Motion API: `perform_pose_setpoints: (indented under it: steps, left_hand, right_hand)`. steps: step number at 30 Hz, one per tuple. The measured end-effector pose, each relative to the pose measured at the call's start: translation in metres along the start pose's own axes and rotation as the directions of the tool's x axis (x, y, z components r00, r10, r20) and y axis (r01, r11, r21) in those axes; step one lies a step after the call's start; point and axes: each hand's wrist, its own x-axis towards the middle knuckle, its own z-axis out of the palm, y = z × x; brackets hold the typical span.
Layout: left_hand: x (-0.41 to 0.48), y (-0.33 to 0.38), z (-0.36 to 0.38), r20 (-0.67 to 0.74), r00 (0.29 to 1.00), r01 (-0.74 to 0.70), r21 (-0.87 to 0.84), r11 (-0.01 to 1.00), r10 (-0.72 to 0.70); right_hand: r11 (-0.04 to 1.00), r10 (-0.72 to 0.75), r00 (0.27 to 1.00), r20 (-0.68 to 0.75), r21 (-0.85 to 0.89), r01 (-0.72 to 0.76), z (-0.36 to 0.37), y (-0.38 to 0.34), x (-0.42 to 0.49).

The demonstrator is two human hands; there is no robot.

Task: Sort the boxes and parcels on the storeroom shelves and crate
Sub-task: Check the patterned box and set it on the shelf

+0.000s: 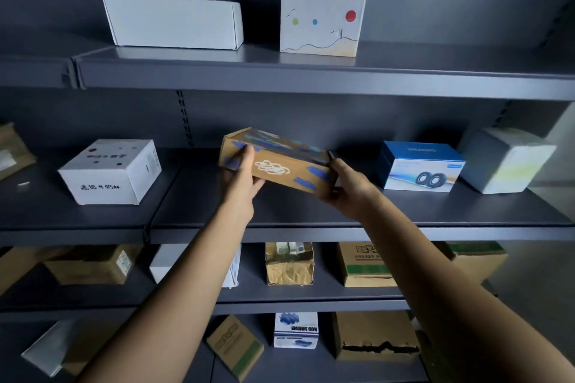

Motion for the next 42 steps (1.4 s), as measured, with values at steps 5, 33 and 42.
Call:
perform_pose_setpoints:
  steps: [5,33,42]
  left_hand:
    - [-0.035,-0.026,0.028,0.113,0.984,0.129,0.065,0.99,-0.135]
    - [-0.042,0.031,-0.035,0.294,0.92,0.24,0.101,0.966,-0.259]
    - [-0.046,0.01,-0.022,0.263,0.89,0.298,0.281,0.912,-0.372]
  right_hand:
    - [0.997,-0.076,0.996,0.054,0.012,0.075,0.011,0.008,-0.018]
    - [0.991,-0.131,0.98,0.147,0.045,0.125,0.005,0.019,-0.064]
    - [0.995,-0.095,0.994,0.051,0.023,0.094,0.053,0.039,-0.069]
